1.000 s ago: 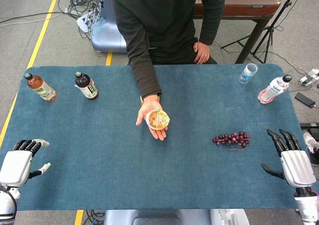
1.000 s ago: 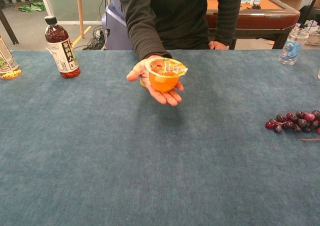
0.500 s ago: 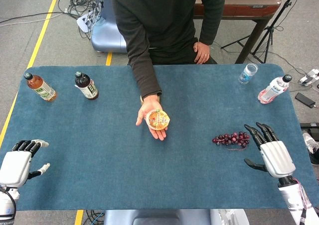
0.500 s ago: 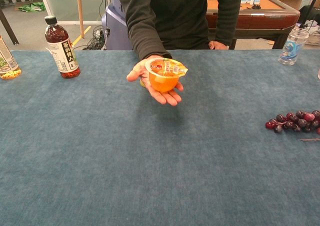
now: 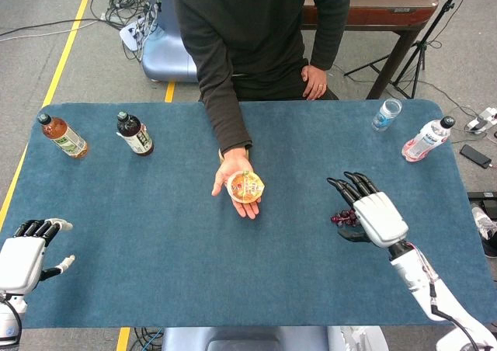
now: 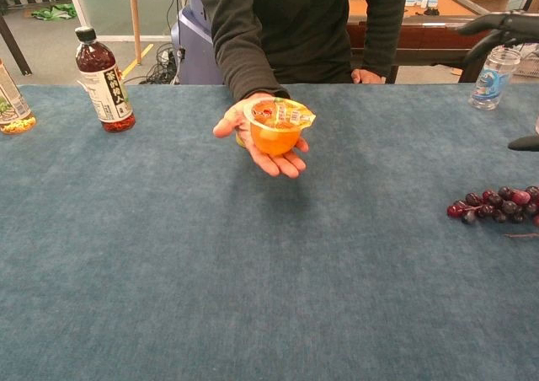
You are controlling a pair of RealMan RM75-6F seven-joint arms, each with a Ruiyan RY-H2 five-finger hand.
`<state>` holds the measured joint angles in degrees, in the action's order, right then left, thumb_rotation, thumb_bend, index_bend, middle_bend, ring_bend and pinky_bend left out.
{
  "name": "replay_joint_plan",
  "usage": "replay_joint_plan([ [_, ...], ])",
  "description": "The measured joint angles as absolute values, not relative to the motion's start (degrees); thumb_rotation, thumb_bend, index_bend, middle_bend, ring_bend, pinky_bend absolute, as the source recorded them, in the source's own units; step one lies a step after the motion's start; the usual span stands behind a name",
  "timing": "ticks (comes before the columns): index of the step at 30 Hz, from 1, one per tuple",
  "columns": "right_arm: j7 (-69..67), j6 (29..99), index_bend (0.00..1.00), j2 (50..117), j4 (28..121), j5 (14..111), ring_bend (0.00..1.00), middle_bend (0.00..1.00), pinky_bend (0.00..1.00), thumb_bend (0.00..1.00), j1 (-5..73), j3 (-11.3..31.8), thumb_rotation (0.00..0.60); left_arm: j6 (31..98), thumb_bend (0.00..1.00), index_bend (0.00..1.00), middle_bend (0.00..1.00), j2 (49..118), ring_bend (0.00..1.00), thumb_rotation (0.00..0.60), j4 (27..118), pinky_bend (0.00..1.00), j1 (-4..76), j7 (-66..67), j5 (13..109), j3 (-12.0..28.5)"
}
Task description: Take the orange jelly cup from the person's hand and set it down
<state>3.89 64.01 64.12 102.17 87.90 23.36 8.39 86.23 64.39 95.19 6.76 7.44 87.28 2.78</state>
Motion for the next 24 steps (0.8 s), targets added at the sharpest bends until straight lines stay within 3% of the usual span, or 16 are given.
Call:
replay_joint_plan([
  [9,7.73,54.3,0.07,67.09,102.79,81.51,0.0,0.07,0.03,0.12,32.02,11.4,0.6,86.67,0.17,0.38,0.35,64.38,0.29,0.6,95.23,0.22,6.23,7.23,87.36,2.49],
  [24,10.68,46.38,0.07,75.16,97.46,71.14,0.0,0.07,0.03,0.12,43.01,15.26,0.6,86.75,0.17,0.38,0.35,64.33,0.29,0.6,95.53,0.22,5.93,7.36,87.39,2.36],
])
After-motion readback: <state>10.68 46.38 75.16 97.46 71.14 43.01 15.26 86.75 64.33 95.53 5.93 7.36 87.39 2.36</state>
